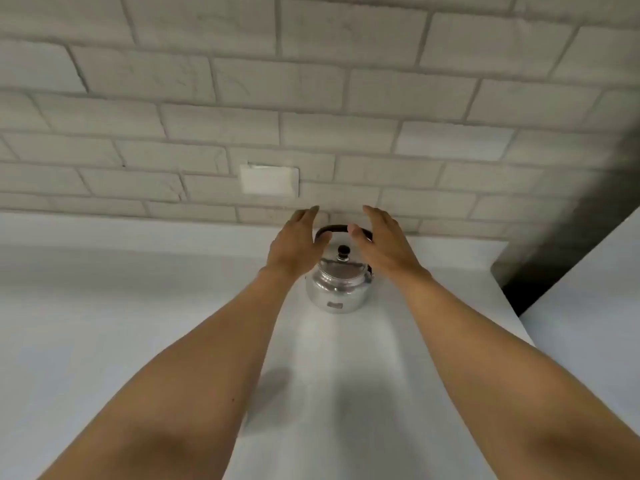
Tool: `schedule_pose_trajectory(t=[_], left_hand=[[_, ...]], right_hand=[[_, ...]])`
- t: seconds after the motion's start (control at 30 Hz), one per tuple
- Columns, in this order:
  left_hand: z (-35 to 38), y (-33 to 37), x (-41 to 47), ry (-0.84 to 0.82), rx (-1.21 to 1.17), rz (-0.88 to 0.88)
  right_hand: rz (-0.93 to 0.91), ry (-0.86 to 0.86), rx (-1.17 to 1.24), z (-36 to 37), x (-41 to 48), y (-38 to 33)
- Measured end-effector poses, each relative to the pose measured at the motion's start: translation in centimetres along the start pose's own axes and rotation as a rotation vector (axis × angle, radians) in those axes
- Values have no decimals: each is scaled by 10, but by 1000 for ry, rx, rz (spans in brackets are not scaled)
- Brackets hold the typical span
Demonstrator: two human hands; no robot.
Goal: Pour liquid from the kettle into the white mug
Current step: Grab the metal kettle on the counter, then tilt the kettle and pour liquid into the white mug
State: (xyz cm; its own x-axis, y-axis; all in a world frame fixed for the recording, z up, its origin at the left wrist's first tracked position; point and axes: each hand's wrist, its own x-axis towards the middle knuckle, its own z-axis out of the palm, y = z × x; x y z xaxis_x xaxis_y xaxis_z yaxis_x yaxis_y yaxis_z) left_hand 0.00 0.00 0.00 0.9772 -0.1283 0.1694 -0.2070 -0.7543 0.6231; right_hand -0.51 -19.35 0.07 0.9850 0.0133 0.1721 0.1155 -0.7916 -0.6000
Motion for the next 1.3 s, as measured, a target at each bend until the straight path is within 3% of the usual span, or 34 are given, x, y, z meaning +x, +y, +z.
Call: schedule_pose_trajectory(t=[0.13, 0.27, 0.47, 0.77, 0.93, 1.0, 1.17, 1.3], left_hand=[[20, -7, 20, -118, 15, -42], [32, -11, 25, -97, 25, -42], [26, -9, 18, -80, 27, -12], [-25, 30, -35, -84, -37, 7], [-38, 41, -114, 226, 0, 192], [-36, 39, -154, 267, 21, 267], [-18, 27, -215, 3, 164, 201], [-11, 25, -235, -78, 205, 170]], right_hand=[[-26, -90, -3, 7, 19, 18], [-84, -164, 37, 19, 30, 27], [-241, -97, 25, 20, 29, 21], [-201, -2, 165, -23, -20, -22], [-175, 44, 161, -38, -65, -46], [-176, 70, 183, -41, -83, -53], [-212, 85, 223, -50, -124, -70], [-232, 43, 204, -51, -151, -80]])
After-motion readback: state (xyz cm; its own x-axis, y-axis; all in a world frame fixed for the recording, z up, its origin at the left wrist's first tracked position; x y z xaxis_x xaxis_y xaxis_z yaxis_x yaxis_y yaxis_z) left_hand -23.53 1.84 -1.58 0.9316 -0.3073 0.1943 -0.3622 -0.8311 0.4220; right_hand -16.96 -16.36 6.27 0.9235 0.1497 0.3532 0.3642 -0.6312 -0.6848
